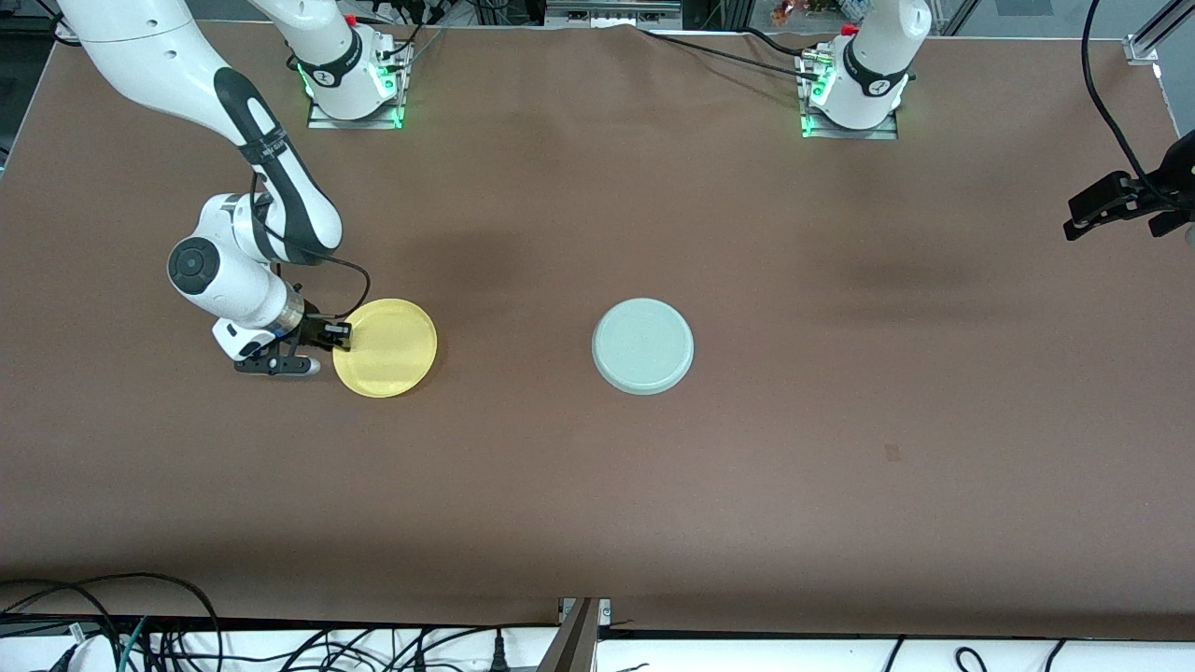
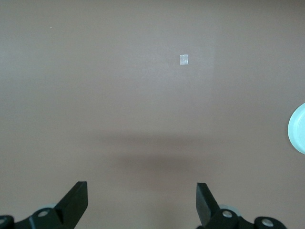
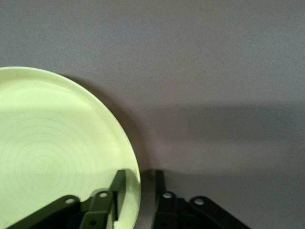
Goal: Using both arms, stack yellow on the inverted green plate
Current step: 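Grasp the yellow plate rim with the right gripper and lift, then carry the yellow plate onto the inverted green plate with the right gripper, then open the right gripper to release the yellow plate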
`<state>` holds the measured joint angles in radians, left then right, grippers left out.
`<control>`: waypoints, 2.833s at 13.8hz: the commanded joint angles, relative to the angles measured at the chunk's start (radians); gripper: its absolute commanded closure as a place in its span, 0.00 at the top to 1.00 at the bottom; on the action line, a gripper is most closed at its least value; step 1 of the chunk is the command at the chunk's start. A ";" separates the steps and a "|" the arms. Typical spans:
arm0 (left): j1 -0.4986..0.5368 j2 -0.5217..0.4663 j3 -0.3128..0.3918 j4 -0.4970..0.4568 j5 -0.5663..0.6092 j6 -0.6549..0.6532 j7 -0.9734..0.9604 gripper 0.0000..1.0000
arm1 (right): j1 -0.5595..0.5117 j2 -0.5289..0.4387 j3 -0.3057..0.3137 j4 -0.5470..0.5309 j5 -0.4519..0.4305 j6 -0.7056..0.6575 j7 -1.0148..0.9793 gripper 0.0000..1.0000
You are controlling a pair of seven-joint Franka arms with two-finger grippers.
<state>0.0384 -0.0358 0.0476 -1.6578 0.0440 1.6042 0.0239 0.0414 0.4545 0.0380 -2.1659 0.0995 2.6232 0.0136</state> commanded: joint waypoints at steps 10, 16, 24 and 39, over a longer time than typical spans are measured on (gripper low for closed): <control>-0.008 -0.013 -0.002 -0.002 -0.010 -0.009 0.014 1.00 | 0.003 -0.068 0.232 0.294 0.031 -0.337 0.294 0.00; -0.006 -0.013 -0.002 -0.002 -0.010 -0.009 0.016 1.00 | 0.223 0.041 0.298 0.443 0.057 -0.289 0.708 0.00; -0.014 -0.013 -0.018 0.000 -0.009 -0.009 0.010 1.00 | 0.498 0.214 0.211 0.456 -0.052 -0.022 0.954 0.00; -0.014 -0.013 -0.040 0.001 -0.007 -0.029 0.010 1.00 | 0.594 0.266 0.103 0.480 -0.055 0.054 0.976 0.00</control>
<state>0.0235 -0.0361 0.0118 -1.6575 0.0440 1.5904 0.0240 0.6321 0.7132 0.1411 -1.7066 0.0637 2.6854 0.9784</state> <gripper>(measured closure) 0.000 0.974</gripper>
